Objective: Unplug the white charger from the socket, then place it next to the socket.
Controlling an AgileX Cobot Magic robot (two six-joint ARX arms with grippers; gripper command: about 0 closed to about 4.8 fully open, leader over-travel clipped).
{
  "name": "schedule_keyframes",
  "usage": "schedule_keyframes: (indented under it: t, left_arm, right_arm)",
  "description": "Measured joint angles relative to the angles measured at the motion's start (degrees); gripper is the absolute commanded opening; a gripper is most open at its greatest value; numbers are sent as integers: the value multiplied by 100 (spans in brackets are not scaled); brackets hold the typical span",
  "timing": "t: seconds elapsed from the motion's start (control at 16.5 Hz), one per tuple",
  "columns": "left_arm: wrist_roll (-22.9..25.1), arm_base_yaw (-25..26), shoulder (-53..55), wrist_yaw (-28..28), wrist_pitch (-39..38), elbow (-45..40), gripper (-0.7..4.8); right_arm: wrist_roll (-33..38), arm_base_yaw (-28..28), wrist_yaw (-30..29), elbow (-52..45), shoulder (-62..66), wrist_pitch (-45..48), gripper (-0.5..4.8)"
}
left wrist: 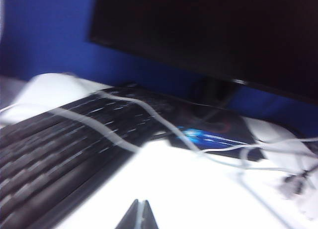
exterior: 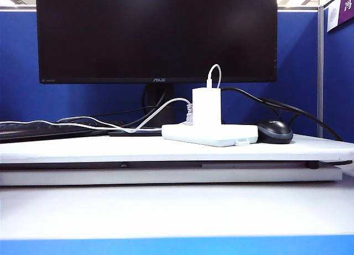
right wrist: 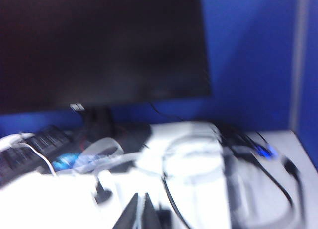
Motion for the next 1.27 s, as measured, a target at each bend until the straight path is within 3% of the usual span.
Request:
schedule_keyframes:
  t: [0.18,0.36,0.61,0.79,0.91,1.09,1.15,1.27]
  left_arm:
    - [431,0,1788,1038,409,1274,-4]
    - [527,-48,3609,2227,439,2761,-4]
    - [881,-304,5029,2966,348,4081,-4]
    - [1311,-518,5735,3134,317,4780,-5]
    - [1390,-730,5971,3088,291,4815,-5]
    - [1947,-1084,6240,3040,205,4817,-5]
    - [1996,-1276,6443,2763,186,4817,-5]
    - [2013,-1469,6631,2726,116,4806,-4]
  right_arm:
    - [-4,0,-184,1075,1283,74,-5]
    - [-376,52,-682,1827,2472,114,-5]
    - [-450,251,-1672,2177,3657,271,-5]
    - [-734,614,-1777,2186,4310,557,0]
    - [-748,693,-1773,2188,4544,555,-1]
    - [-761,774,-1768,2188,4900,555,0]
    - [-874,776,-1755,2188,5117,570,-1]
    - [-909,796,-1773,2186,5357,608,-1]
